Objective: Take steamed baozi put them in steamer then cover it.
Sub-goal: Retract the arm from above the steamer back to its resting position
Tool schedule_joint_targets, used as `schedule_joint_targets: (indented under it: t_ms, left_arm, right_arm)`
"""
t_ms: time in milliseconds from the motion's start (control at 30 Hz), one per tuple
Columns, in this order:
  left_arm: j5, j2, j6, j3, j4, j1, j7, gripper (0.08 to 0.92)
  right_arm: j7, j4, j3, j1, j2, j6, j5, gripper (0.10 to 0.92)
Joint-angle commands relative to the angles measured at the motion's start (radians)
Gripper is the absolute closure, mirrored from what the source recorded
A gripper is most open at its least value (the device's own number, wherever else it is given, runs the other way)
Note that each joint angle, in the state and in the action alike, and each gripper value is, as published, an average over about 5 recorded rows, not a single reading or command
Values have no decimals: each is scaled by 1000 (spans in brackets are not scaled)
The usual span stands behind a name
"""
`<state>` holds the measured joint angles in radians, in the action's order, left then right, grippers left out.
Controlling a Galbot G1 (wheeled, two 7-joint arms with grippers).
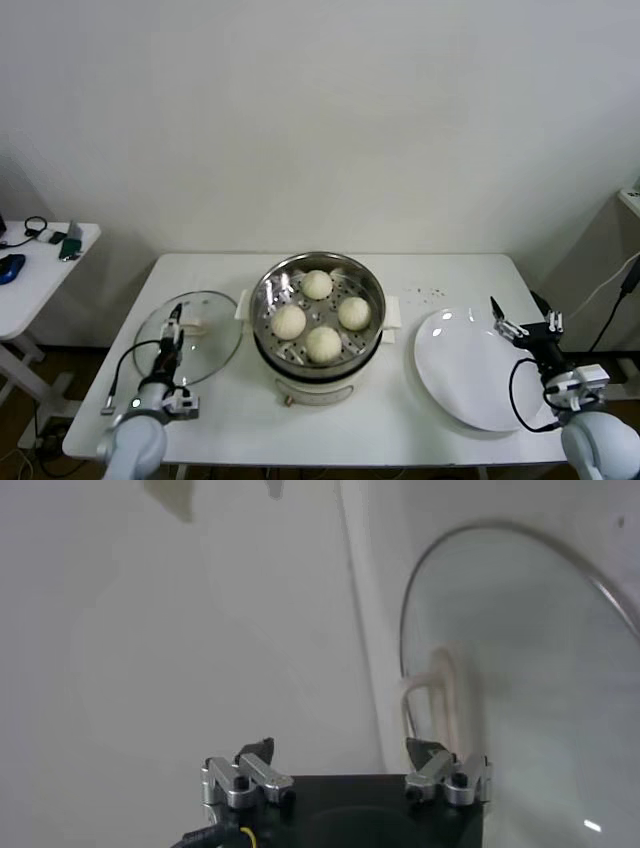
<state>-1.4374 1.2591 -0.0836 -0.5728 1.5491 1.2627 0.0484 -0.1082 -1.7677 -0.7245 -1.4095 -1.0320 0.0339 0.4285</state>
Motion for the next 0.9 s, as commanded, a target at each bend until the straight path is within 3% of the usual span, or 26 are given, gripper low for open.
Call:
schedule_joint_targets:
  t_ms: [33, 667, 767, 900]
  left_arm:
    - [-40, 8, 34, 5, -196, -135, 9, 177]
    - [43, 15, 42, 12, -270, -217, 47, 177]
    - [55, 16, 46, 14, -269, -213, 47, 211]
    - [63, 17, 51, 14, -272, -208, 51, 316]
  right_arm:
    - [-7, -4, -40, -45, -34, 6, -40, 203]
    - [-22, 8, -38, -44, -79, 36, -109, 203]
    - [-24, 9, -36, -39, -84, 36, -114, 203]
    - [-25, 12, -34, -32, -92, 37, -122, 203]
